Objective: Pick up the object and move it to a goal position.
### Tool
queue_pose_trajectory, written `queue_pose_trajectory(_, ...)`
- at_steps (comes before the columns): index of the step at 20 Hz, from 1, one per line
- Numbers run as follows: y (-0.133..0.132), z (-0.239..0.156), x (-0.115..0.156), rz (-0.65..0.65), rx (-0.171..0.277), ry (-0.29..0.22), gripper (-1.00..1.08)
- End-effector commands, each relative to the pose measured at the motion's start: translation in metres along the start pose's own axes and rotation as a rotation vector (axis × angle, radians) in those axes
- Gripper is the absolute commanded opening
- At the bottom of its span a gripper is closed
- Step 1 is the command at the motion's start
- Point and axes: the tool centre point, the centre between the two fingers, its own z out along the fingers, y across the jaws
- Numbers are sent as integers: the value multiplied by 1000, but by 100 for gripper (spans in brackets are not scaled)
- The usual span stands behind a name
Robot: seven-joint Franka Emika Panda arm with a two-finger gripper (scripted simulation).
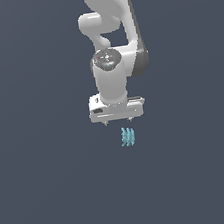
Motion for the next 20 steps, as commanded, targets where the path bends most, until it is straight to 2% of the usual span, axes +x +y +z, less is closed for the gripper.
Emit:
queue_pose_trajectory(1,-3,5,2,9,-3,1,100)
queue_pose_trajectory(13,-32,48,16,97,-35,16,100)
queue_pose_trajectory(20,-39,59,19,118,-42,21,100)
